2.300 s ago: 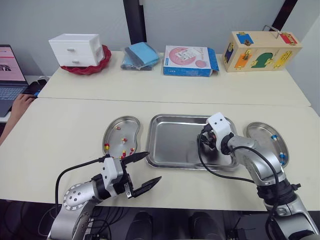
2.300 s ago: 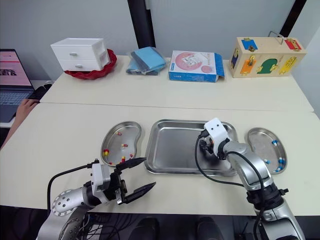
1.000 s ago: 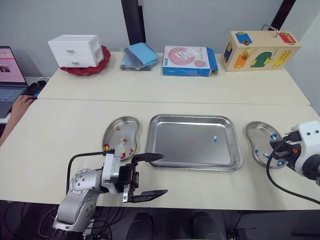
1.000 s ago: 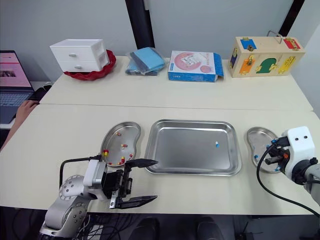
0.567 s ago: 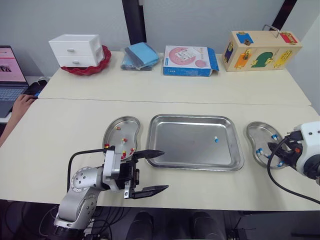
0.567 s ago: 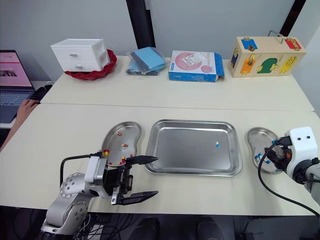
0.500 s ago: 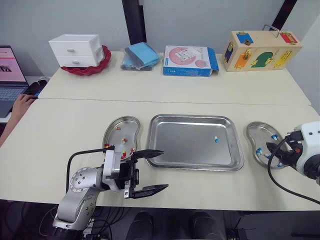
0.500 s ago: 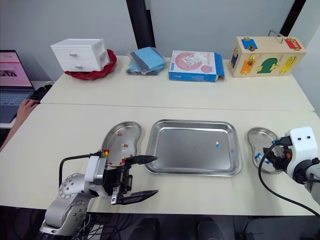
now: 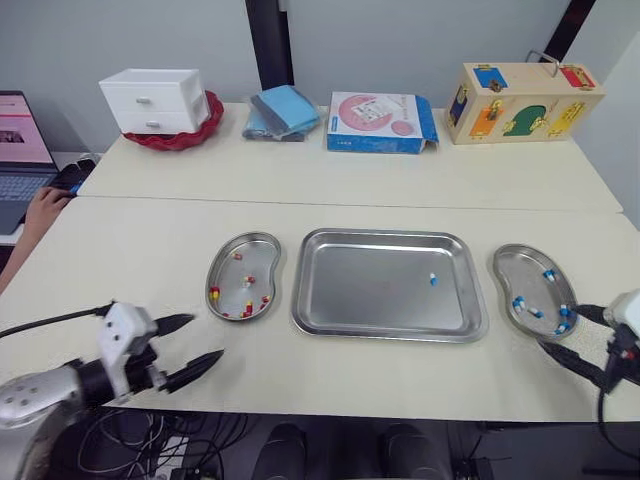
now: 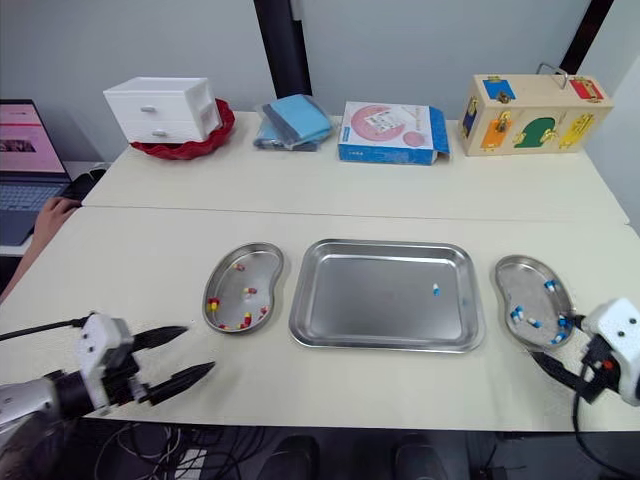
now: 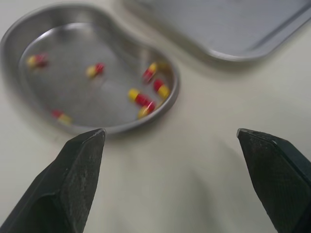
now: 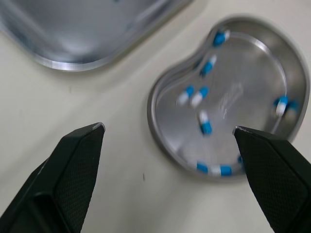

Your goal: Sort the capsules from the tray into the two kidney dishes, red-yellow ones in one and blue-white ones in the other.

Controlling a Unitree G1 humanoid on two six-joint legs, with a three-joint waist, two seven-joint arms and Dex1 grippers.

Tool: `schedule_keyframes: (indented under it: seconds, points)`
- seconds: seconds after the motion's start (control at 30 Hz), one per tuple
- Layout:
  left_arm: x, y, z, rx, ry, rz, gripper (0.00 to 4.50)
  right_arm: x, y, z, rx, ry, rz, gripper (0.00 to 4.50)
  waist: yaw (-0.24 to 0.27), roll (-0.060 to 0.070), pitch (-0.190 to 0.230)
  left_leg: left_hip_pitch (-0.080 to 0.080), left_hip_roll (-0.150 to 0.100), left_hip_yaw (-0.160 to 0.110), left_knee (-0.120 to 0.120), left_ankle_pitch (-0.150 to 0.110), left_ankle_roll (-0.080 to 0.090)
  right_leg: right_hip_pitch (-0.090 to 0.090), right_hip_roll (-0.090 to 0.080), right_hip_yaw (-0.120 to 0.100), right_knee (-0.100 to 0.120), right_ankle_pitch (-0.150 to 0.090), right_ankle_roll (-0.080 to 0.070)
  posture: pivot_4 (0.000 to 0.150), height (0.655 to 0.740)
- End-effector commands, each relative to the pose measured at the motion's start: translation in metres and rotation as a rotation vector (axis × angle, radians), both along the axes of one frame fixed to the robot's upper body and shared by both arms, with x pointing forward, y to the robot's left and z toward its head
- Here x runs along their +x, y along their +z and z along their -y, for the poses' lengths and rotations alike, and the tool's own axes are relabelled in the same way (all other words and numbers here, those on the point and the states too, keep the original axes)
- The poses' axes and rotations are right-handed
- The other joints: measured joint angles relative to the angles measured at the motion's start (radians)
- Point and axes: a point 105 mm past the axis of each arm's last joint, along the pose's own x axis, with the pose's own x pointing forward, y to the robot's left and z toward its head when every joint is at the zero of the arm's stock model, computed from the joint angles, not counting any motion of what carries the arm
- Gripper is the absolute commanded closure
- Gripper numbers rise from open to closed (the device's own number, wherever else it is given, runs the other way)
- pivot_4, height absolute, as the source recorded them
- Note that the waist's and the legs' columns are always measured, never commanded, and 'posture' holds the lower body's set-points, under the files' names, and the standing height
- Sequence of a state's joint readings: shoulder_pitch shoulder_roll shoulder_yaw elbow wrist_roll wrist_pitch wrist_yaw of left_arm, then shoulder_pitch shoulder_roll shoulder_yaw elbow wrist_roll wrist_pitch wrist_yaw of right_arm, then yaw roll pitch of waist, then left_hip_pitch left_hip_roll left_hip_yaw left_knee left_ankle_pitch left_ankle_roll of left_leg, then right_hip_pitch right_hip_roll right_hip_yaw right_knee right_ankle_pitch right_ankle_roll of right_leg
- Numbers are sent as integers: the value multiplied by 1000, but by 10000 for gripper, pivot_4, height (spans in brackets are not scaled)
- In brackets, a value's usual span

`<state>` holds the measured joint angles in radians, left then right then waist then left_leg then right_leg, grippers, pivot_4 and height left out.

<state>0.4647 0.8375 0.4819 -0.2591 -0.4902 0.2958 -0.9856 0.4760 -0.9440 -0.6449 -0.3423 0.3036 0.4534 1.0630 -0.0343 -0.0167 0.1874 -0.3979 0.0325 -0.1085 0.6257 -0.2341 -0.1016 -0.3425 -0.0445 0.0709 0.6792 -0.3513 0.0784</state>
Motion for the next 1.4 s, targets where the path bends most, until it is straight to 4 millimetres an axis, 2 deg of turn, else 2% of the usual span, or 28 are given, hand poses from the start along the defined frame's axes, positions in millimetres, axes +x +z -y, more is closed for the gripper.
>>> schedule_keyframes:
  seconds: [0.03,0.13,0.23,0.43,0.5,0.7,0.87,0.97,1.1,1.23,1.4]
  points:
    - [-15,1,-22,51,44,-19,0,-9,0,15,-15,29,-69,268,0,-1,1,0,0,0,0,0,0,0,0,0,0,0,0,1500,7337]
    - [-23,-1,-32,58,88,-26,0,-9,-2,21,6,21,-86,268,1,-2,1,0,0,0,0,0,0,0,0,0,0,0,-1,1500,7337]
    - [-25,0,-32,54,92,-24,0,-8,-4,20,6,34,-95,268,2,-2,1,0,0,0,0,0,0,0,0,0,0,0,0,1500,7337]
    - [-19,11,-10,7,17,21,0,-5,-5,18,7,46,-94,268,3,-3,1,0,0,0,0,0,0,0,0,0,0,0,0,1500,7337]
    - [-17,14,18,-51,-102,10,0,-8,-4,17,10,48,-101,268,4,-3,1,-1,0,0,0,0,0,0,0,0,0,0,0,1500,7337]
    - [-6,25,85,-177,-345,75,0,-26,-5,10,24,48,-131,268,6,-2,1,0,0,0,0,0,0,1,0,0,0,0,0,1500,7337]
    - [8,25,120,-268,-414,182,0,-41,-5,-1,51,52,-144,268,4,-2,1,0,0,0,0,0,0,1,0,0,0,0,0,1500,7337]
    - [15,23,134,-315,-428,240,0,-46,-2,-18,96,73,-129,268,3,-1,0,0,0,0,1,0,0,2,0,0,0,0,0,1500,7337]
    - [16,17,139,-344,-440,257,0,-45,2,-49,171,114,-82,268,2,-1,0,0,0,0,1,0,0,2,0,0,0,0,0,1500,7337]
    - [13,12,142,-354,-468,258,0,-30,11,-89,254,137,55,268,3,-1,0,0,0,-1,1,0,0,2,0,-1,0,0,0,1500,7337]
    - [12,11,146,-352,-498,264,0,-8,16,-125,324,120,163,268,4,-1,0,0,0,-2,2,0,0,3,0,-1,0,0,0,1500,7337]
